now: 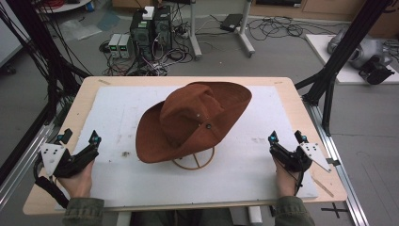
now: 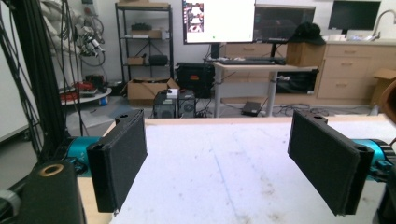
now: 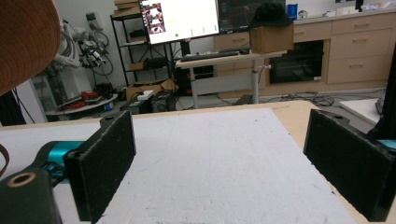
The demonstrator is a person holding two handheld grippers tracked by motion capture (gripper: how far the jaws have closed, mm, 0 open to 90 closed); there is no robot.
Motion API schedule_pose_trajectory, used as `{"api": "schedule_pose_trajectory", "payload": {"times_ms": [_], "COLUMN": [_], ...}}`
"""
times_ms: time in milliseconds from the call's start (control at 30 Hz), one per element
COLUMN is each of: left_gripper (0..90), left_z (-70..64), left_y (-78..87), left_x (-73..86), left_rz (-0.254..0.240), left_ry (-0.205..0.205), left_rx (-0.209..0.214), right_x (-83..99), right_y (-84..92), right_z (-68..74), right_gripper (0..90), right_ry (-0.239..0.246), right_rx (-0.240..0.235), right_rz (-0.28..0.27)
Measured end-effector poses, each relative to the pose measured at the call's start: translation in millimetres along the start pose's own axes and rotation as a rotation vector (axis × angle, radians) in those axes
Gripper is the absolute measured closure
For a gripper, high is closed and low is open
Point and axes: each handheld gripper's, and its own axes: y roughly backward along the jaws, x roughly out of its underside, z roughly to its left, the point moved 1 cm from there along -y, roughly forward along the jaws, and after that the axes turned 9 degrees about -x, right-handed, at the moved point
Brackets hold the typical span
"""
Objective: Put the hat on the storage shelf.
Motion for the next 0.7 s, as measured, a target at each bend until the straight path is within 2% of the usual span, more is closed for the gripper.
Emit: {"api": "schedule_pose_trajectory", "payload": {"times_ms": [200,267,333,700], "left_gripper": [20.0,20.0,20.0,20.0], "left_z": [0.5,1.2,1.7,1.4], "left_y": [0.5,-1.4,-2.7,-0.3], "left_x": [9.4,13.2,15.5,16.9], "left_rz": [0.02,0.04,0.051,0.05], "left_ry": [-0.012,-0.019,-0.007,-0.01], "left_rx": [-0.011,-0.009,-0.005,-0.006], "right_x": [-0.3,-0.3,-0.2,0.0], "right_y": [0.9,1.1,1.1,1.3], "right_z": [-0.6,-0.3,0.1,0.8], "right_gripper": [8.4,8.4,8.4,8.4], "right_ry": [-0.003,-0.002,-0.002,-0.001], "right_rx": [-0.003,-0.004,-0.005,-0.008], "right_rz": [-0.001,-0.001,0.0,0.004]}}
